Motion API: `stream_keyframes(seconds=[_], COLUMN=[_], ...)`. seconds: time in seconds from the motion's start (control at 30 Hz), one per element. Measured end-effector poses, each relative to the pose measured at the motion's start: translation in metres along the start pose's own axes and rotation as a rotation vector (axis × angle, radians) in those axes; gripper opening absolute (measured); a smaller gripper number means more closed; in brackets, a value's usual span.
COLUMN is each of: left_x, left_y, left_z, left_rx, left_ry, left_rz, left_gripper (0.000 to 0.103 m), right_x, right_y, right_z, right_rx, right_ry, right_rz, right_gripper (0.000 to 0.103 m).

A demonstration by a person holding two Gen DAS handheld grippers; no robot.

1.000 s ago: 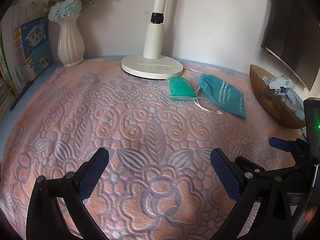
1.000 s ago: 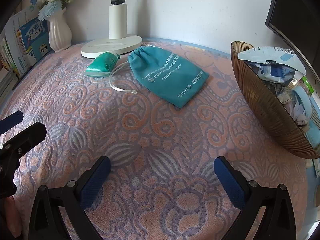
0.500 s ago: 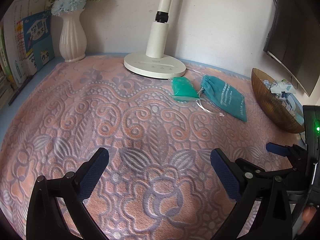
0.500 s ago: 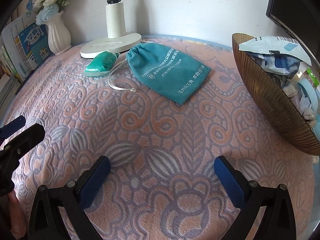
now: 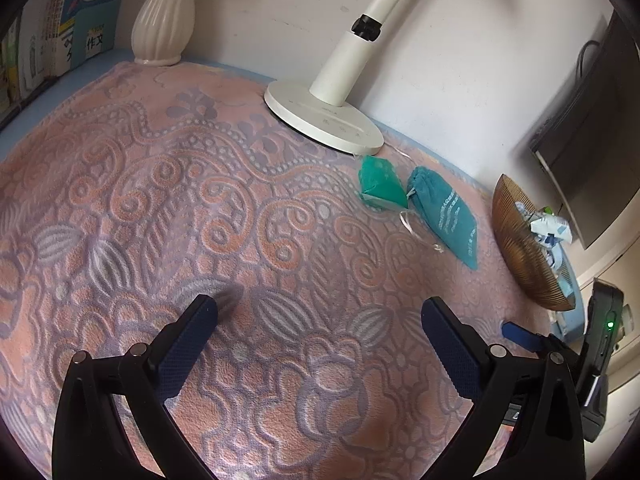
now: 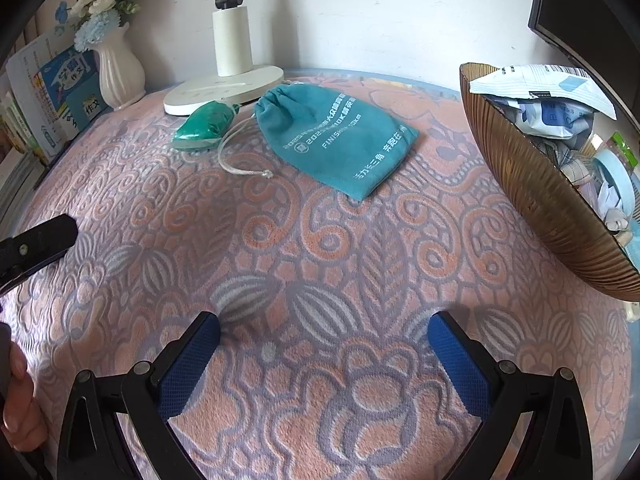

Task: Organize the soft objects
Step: 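Move both open tools back over the teal pouch and green pack, then grasp the green mask pack with the left tool while the right tool grasps the teal pouch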

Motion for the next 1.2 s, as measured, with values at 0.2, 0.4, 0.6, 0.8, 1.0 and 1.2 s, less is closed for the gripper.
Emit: stream_keyframes(seconds=[0.2,0.4,0.6,0.8,1.0,1.2], left_x=[0.004,-0.017,0.047,0.088,0.098,0.100], left_y=[0.016,0.055,0.071,0.079,0.070,0.071], left_z=[-0.001,-0.057,-0.096,-0.094,-0.090,-0.090], left_rx=[0.093,0.092,0.089,0.112,0.098,0.114], left_ry=[-0.070,-0.052,-0.086,-0.092,-0.062,-0.068], left_rz=[-0.106,0.006,0.026,0.044,0.067,0.072], left_gripper=[0.098,0.098,0.079,0.079,0.069,0.069], right_x=[-0.017,-0.037,0.019,0.065,0.071,0.059], right_y=[0.010,-0.002,-0.011,0.001,0.012,-0.009], right_z=[0.005,-0.063,-0.126,-0.145,-0.144,-0.136], right_rx=[0.054,-0.086,-0.262,-0.314,-0.294,-0.321], right_ry=[0.000,0.038,-0.080,-0.148,-0.119,-0.157], right_rz=[-0.080,0.039,0.114,0.169,0.134,0.110], right_gripper=[0.085,0.076,0.075,0.095,0.101,0.062])
Point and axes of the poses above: each gripper's, at about its wrist camera, not at the fingertips, and x roughly the way its jaws point, y to its right, z to its underside, the point moved 5 cm from there along x, roughly the way its jaws point, and after that the axes turned 6 degrees about -z, right-handed, at the moved point
